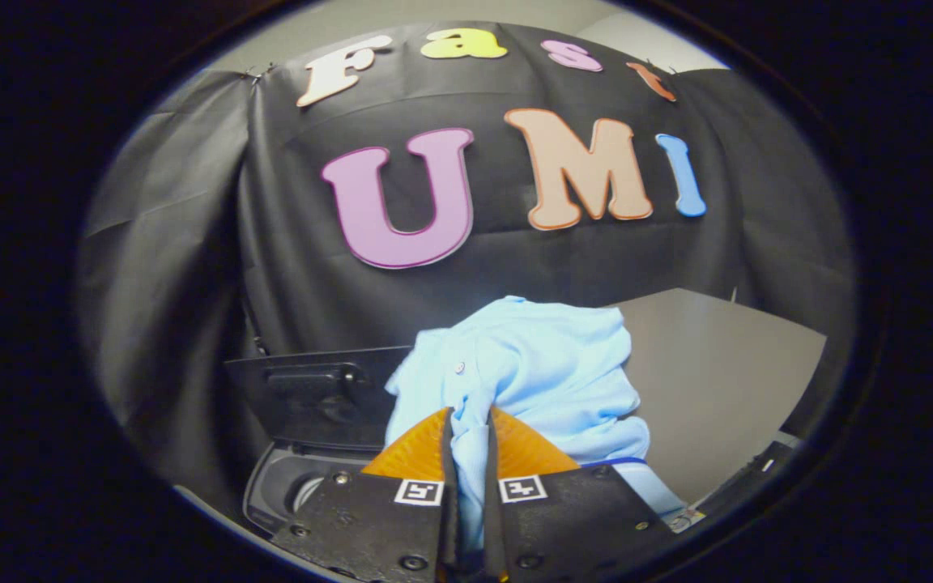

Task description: Put the clothes into the washing machine and then close the washing machine lid.

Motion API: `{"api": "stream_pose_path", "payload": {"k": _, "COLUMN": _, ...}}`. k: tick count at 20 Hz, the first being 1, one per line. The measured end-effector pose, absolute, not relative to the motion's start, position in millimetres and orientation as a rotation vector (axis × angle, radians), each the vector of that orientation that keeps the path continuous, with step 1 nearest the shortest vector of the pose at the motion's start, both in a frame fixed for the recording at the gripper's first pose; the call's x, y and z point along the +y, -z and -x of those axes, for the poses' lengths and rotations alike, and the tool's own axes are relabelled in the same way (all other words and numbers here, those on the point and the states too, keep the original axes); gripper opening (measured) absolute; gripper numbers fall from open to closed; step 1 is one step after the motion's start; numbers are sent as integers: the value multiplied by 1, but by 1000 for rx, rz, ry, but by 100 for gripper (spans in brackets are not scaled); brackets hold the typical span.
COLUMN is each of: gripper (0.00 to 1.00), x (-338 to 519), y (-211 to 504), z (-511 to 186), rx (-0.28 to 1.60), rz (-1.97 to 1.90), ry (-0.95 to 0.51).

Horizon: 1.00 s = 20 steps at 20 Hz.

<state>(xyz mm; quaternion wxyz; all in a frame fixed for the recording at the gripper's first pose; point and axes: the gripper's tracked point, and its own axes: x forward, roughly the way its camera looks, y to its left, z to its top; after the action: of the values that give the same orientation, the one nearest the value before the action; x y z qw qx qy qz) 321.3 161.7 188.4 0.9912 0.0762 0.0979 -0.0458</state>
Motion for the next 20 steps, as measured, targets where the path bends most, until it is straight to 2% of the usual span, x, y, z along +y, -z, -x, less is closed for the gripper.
{"api": "stream_pose_path", "payload": {"k": 3, "gripper": 11, "x": 221, "y": -178, "z": -335, "rx": 222, "rz": -114, "ry": -15}}
{"api": "stream_pose_path", "payload": {"k": 6, "gripper": 11, "x": 281, "y": -136, "z": -350, "rx": 294, "rz": -112, "ry": -113}}
{"api": "stream_pose_path", "payload": {"k": 15, "gripper": 11, "x": 362, "y": 44, "z": -373, "rx": 637, "rz": -243, "ry": -232}}
{"api": "stream_pose_path", "payload": {"k": 18, "gripper": 21, "x": 358, "y": 39, "z": -372, "rx": 682, "rz": -265, "ry": -228}}
{"api": "stream_pose_path", "payload": {"k": 20, "gripper": 29, "x": 346, "y": 21, "z": -387, "rx": 626, "rz": -264, "ry": -219}}
